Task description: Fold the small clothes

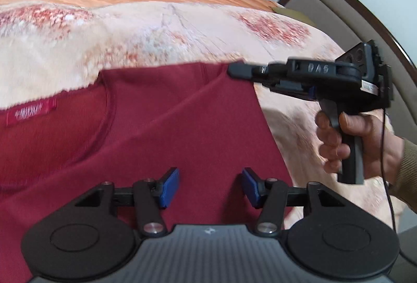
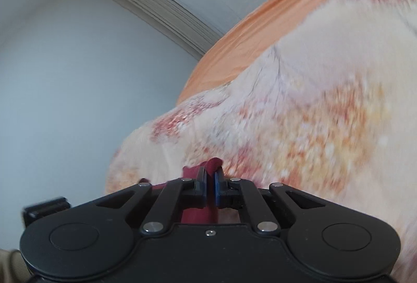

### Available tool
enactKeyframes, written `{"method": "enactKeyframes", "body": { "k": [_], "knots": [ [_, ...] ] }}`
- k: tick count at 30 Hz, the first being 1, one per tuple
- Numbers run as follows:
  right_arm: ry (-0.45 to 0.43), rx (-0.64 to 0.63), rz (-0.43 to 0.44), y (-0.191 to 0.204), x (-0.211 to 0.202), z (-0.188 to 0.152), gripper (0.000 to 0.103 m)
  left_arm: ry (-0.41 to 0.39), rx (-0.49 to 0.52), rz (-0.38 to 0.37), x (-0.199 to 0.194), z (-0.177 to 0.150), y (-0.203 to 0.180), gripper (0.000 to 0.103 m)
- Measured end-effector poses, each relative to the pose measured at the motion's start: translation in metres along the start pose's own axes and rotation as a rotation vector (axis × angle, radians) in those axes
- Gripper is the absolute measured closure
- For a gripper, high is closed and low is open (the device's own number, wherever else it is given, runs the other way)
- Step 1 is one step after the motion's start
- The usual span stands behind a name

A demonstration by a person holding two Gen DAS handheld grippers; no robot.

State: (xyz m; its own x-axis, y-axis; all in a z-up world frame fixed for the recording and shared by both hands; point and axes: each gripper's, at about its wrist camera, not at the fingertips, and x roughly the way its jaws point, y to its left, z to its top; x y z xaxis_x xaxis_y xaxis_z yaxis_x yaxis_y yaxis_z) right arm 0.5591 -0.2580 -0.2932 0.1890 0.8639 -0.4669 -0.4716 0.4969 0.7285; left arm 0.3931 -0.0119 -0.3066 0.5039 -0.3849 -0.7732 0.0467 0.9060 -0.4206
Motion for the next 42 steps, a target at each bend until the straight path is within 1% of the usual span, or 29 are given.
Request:
{"method": "enactKeyframes", "body": {
  "k": [2,3,4,6,7,8,9,10,12,15,17,18,19,22,24,25,27,30,32,33,34,36,38,42],
  "knots": [
    [0.064,-0.065,-0.115,0.004,0.015,0.001,0.098,0.028,-0.009,0.033,0.013,0.002,0.002,0.044],
    [0.093,-0.056,-0.16,0.002,0.022,-0.002,0.091,0.038,-0.001,0.045,0.015,0.002,0.002,0.044],
    [0.096,-0.019,-0.169,-0.004,0.021,-0.007,0.085,0.038,0.013,0.053,0.015,0.003,-0.001,0.044],
    [0.019,0.076,-0.119,-0.009,0.0,-0.015,0.08,0.025,0.045,0.057,0.006,0.003,-0.006,0.044],
    [-0.036,0.108,-0.079,-0.008,-0.021,-0.023,0.073,0.013,0.066,0.06,-0.002,0.002,-0.008,0.044],
    [-0.06,0.117,-0.049,-0.006,-0.036,-0.032,0.069,0.0,0.084,0.061,-0.009,-0.001,-0.009,0.041],
    [-0.056,0.12,-0.029,-0.004,-0.048,-0.044,0.065,-0.012,0.1,0.058,-0.016,-0.004,-0.009,0.036],
    [-0.026,0.128,-0.013,-0.003,-0.056,-0.057,0.065,-0.017,0.113,0.06,-0.021,-0.008,-0.008,0.032],
    [0.061,0.128,0.005,-0.002,-0.061,-0.084,0.065,-0.001,0.123,0.075,-0.025,-0.015,-0.003,0.032],
    [0.154,0.144,0.018,-0.001,-0.046,-0.114,0.065,0.037,0.102,0.112,-0.023,-0.024,0.007,0.032],
    [0.168,0.128,0.016,0.002,-0.034,-0.124,0.066,0.037,0.09,0.121,-0.023,-0.026,0.011,0.032],
    [0.181,0.131,0.001,0.001,-0.032,-0.124,0.077,0.033,0.083,0.125,-0.024,-0.026,0.012,0.032],
    [0.193,0.162,-0.009,-0.001,-0.032,-0.122,0.092,0.026,0.076,0.129,-0.026,-0.025,0.012,0.032],
    [0.145,0.36,0.055,-0.007,-0.052,-0.113,0.093,0.004,0.071,0.13,-0.027,-0.026,0.013,0.031],
    [0.129,0.441,0.054,-0.008,-0.062,-0.111,0.094,0.004,0.067,0.131,-0.023,-0.027,0.015,0.031],
    [0.139,0.451,0.025,-0.008,-0.063,-0.112,0.094,0.007,0.063,0.133,-0.02,-0.028,0.016,0.031],
    [0.182,0.419,-0.071,-0.01,-0.058,-0.115,0.094,0.013,0.056,0.141,-0.014,-0.028,0.018,0.031],
    [0.159,0.439,-0.112,-0.011,-0.055,-0.12,0.081,0.008,0.056,0.15,-0.021,-0.025,0.017,0.031],
    [0.086,0.384,-0.13,-0.001,-0.073,-0.118,0.067,-0.015,0.077,0.179,-0.034,-0.027,0.017,0.028],
    [0.061,0.368,-0.127,0.005,-0.08,-0.117,0.055,-0.027,0.083,0.194,-0.043,-0.031,0.019,0.024],
    [0.039,0.354,-0.121,0.009,-0.088,-0.117,0.049,-0.036,0.079,0.206,-0.052,-0.036,0.024,0.022],
    [0.011,0.328,-0.11,0.019,-0.103,-0.12,0.048,-0.047,0.04,0.231,-0.071,-0.048,0.039,0.022],
    [0.017,0.286,-0.114,0.03,-0.116,-0.126,0.048,-0.065,-0.025,0.266,-0.091,-0.064,0.058,0.021],
    [0.043,0.244,-0.133,0.051,-0.13,-0.147,0.041,-0.104,-0.187,0.349,-0.129,-0.095,0.103,0.021]
  ]
}}
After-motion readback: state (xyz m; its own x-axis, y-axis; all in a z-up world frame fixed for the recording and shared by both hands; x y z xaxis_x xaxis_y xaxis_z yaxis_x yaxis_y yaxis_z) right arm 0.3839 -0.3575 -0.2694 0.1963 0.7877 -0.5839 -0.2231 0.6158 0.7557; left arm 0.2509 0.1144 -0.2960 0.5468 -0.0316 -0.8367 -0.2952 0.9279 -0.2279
